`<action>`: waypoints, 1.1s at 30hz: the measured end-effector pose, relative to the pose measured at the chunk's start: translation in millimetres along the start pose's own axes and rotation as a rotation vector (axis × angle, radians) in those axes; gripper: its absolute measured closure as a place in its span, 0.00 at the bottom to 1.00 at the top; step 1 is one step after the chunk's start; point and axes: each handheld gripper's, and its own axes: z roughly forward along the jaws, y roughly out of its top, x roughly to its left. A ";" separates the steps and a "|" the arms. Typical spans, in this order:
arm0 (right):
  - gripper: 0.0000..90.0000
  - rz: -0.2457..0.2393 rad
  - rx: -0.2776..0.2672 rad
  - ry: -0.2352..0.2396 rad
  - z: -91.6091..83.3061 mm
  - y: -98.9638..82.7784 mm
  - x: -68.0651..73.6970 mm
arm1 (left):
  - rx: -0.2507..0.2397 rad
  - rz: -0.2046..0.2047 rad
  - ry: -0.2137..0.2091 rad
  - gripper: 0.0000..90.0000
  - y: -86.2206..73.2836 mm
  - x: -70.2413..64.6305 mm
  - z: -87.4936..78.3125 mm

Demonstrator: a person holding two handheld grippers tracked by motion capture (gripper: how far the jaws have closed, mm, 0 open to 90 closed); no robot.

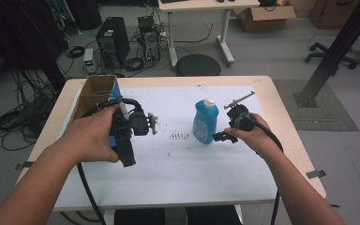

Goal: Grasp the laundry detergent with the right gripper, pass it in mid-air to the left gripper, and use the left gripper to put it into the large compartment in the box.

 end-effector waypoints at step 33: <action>0.04 0.003 -0.150 0.025 31.1 -1.7 7.2 | 0.000 0.016 -0.002 0.00 -6.3 -16.4 0.0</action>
